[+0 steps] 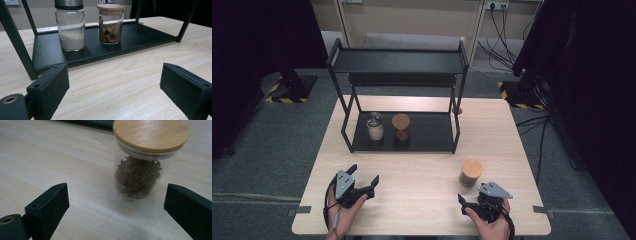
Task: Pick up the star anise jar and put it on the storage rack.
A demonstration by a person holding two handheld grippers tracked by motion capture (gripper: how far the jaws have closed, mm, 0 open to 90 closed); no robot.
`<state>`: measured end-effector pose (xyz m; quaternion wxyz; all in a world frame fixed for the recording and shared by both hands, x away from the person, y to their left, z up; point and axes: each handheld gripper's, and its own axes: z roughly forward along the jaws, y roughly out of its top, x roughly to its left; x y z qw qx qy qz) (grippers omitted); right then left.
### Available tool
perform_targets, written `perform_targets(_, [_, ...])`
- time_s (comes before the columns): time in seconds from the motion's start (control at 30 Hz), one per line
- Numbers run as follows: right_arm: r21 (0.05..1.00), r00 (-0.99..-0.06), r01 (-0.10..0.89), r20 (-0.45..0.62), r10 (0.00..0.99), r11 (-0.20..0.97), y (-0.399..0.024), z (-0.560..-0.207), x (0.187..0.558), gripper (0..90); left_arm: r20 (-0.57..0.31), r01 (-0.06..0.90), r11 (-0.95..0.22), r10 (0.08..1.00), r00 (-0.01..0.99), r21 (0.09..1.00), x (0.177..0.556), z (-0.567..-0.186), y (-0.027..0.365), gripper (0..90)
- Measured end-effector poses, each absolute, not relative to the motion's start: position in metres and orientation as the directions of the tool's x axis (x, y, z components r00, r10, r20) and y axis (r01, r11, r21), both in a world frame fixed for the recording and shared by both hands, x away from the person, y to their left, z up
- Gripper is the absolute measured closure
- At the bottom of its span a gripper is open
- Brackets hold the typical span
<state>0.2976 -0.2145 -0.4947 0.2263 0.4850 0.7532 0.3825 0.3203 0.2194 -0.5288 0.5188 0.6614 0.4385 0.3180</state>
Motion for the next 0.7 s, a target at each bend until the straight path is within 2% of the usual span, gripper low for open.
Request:
perform_targets(0.33, [0.829,-0.395,0.521,0.023,0.918,0.204,-0.217,-0.479,0.321,9.8,-0.032,0.247,-0.078,0.910,0.413,0.966,0.320,-0.529,0.219,8.0])
perform_targets(0.7, [0.820,-0.392,0.528,0.006,0.920,0.220,-0.212,-0.474,0.346,15.4,-0.033,0.248,-0.077,0.910,0.413,0.966,0.320,-0.529,0.219,8.0])
